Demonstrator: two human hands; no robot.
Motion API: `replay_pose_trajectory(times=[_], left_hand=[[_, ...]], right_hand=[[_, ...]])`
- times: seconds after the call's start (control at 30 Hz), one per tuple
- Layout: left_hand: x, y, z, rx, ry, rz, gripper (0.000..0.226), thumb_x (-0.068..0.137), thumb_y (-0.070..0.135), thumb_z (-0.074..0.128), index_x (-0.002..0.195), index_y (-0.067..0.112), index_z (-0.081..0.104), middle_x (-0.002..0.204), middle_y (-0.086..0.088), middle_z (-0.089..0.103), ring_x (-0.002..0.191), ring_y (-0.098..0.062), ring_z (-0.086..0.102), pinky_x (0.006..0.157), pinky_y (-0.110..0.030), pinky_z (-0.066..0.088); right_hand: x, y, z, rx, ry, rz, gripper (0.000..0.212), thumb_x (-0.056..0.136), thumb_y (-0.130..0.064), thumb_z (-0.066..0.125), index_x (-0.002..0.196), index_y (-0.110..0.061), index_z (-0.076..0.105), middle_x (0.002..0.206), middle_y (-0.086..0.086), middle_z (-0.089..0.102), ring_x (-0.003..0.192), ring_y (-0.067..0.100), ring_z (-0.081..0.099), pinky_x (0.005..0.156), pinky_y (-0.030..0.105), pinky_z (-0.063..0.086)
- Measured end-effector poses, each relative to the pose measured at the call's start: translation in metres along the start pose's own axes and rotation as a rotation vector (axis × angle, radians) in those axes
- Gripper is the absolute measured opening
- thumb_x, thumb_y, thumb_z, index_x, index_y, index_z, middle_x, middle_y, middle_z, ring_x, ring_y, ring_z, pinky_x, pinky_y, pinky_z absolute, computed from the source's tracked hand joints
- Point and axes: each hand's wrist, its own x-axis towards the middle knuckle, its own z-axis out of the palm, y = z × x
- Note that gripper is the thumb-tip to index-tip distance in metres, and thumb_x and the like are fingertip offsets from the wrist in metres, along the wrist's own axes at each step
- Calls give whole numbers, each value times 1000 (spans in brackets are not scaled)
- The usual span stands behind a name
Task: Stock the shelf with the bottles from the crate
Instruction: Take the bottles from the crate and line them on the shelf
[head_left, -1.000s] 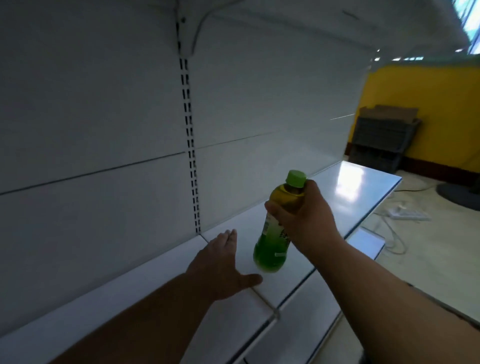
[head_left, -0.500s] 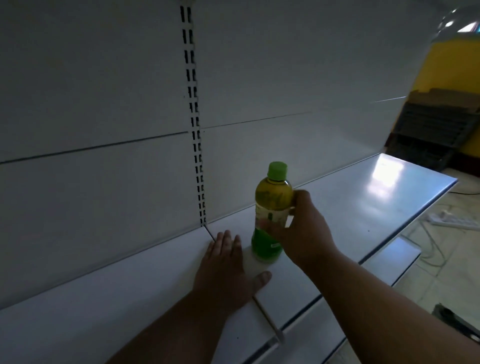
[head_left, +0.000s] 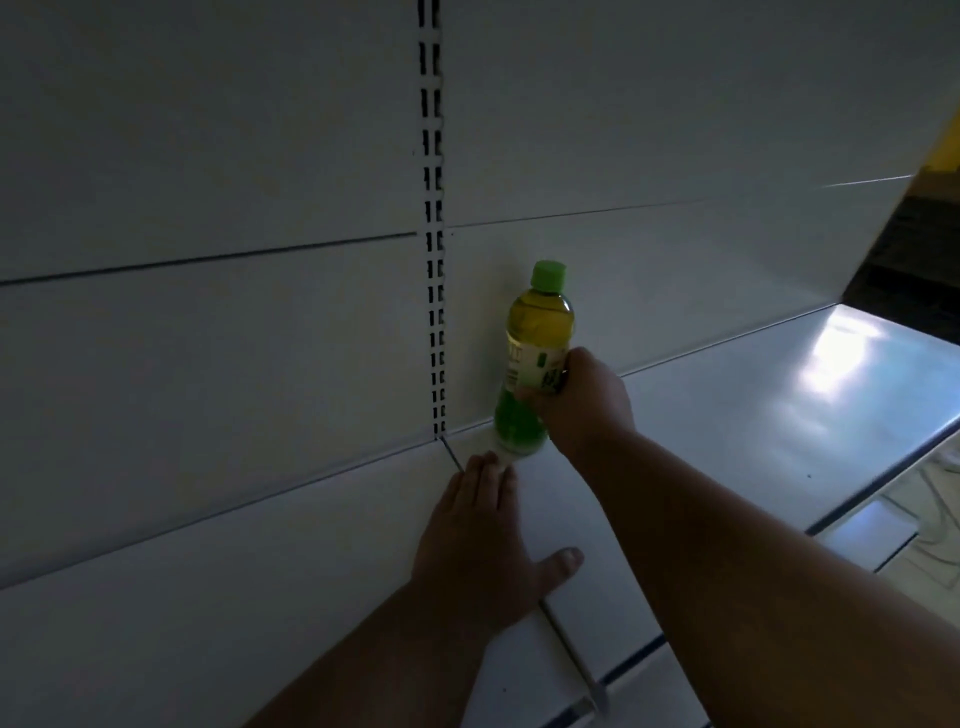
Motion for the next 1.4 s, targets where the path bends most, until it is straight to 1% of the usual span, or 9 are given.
replay_pose_trajectory(times=[0.1,0.2,0.33,0.67,0.93,1.07,1.17,1.3,1.4], left_hand=[[1,-2,0,-15,-55,-13,119,66,93,19,157,19,-1,166,-3,-6,149,-17,-9,113,-35,-5],[3,2,-8,-12,-125,-24,120,66,93,19,157,18,-1,166,-3,-6,149,-18,-9,118,-38,-2],[4,17,-35,64,-221,-12,110,77,85,34,157,16,6,165,-9,6,150,-25,5,119,-41,7],[-43,221,-72,-107,-103,618,94,74,81,50,150,29,32,148,1,45,130,-21,42,106,-39,36],[-91,310,31,-12,-278,759,80,75,74,58,140,30,42,130,-1,53,117,-23,49,95,-39,44],[-83,316,100,40,-374,769,92,78,78,49,151,26,27,150,-2,38,134,-24,37,109,-40,35],[-71,315,155,77,-413,727,101,80,80,40,157,23,8,165,-5,8,149,-24,10,118,-39,11],[-63,312,217,100,-485,749,108,82,80,34,154,19,-18,160,-3,-30,144,-16,-29,117,-34,-10],[-58,312,239,101,-499,756,114,80,82,34,149,17,-31,152,-2,-45,136,-13,-43,111,-32,-17]], right_hand=[[3,-1,3,0,-70,23,55,77,-38,82,119,-18,52,112,3,66,92,20,61,67,30,51],[-22,7,-17,28,-82,-31,82,77,-40,82,144,-20,38,138,4,57,120,23,56,86,33,50],[-72,31,-79,-167,-80,-89,76,80,-44,77,143,-25,39,139,3,52,123,20,53,96,33,46],[-231,110,-273,-580,4,316,79,76,-51,74,141,-26,36,135,5,46,119,28,50,92,42,48],[-316,235,-291,-584,-6,589,71,77,-57,71,134,-25,41,128,6,50,114,29,52,89,41,49],[-332,305,-254,-398,-43,762,81,77,-56,74,143,-23,39,140,6,46,123,26,50,98,43,48],[-327,359,-218,-224,-58,844,77,76,-57,75,138,-23,44,137,5,51,119,23,53,94,40,50],[-306,422,-175,-50,-59,944,72,76,-55,76,133,-21,48,130,3,56,108,18,55,80,34,49],[-290,462,-147,86,-96,1037,58,78,-48,78,123,-19,54,117,2,62,101,19,60,79,34,51]])
